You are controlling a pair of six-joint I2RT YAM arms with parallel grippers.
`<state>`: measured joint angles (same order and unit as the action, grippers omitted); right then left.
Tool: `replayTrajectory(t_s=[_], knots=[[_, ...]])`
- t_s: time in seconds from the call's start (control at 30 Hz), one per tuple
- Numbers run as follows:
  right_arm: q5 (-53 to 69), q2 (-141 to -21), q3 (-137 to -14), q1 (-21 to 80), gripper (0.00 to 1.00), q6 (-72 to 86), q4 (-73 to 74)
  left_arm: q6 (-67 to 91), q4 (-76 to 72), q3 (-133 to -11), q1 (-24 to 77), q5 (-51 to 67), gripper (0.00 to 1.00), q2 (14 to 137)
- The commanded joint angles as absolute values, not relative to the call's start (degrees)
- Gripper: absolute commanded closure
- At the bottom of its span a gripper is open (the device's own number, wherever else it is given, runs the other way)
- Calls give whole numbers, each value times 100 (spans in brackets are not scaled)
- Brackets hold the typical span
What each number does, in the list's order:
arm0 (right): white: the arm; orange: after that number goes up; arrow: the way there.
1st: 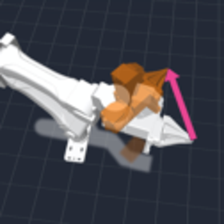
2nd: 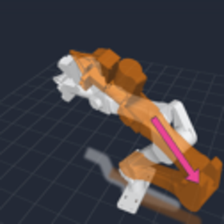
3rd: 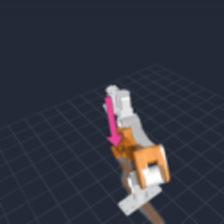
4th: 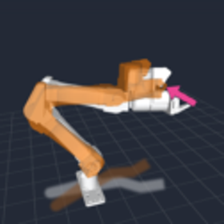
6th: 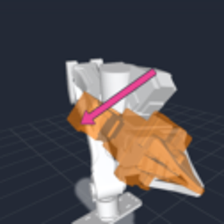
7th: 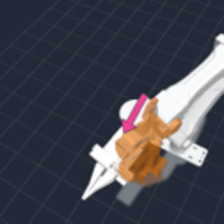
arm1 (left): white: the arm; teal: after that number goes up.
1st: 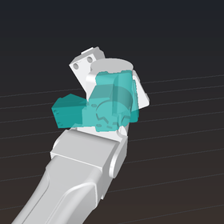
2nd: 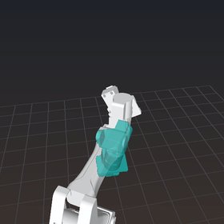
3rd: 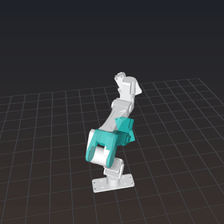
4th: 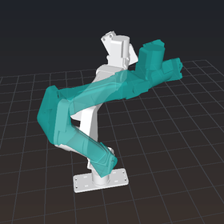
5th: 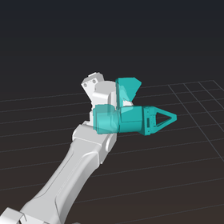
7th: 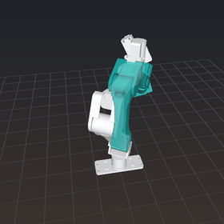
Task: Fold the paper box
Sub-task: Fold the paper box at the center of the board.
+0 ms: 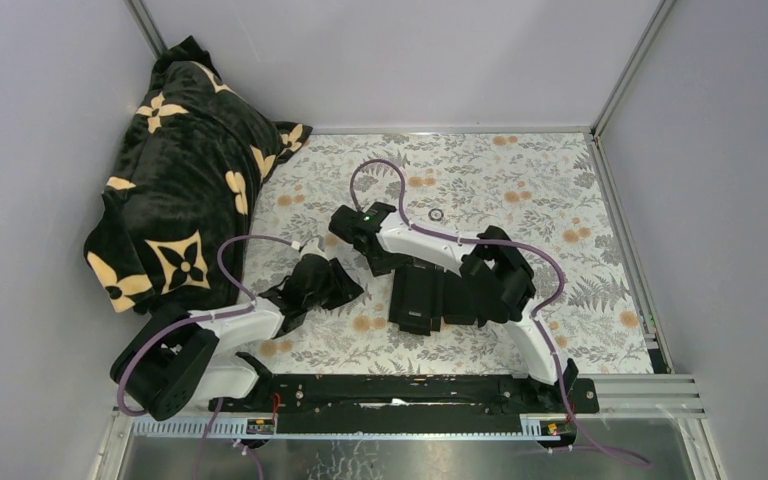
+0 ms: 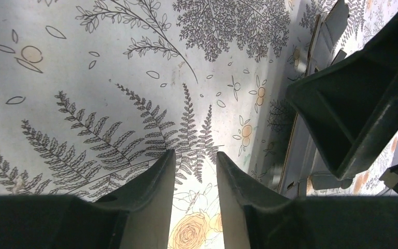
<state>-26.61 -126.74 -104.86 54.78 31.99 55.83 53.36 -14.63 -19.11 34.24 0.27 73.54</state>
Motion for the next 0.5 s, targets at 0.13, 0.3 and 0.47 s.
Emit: replayTrajectory(t_s=[0.13,0.3,0.47], knots=[[-3264,-12854,-10832,5598,44,3471,6139,5083,-1609,-1698,3226,301,59,7044],[-3277,-12892,-10845,5596,47,3456,6135,5054,-1600,-1645,3157,350,60,6980],[-3266,-12937,-10888,5607,50,3419,6145,5023,-1583,-1639,3112,370,60,6970]])
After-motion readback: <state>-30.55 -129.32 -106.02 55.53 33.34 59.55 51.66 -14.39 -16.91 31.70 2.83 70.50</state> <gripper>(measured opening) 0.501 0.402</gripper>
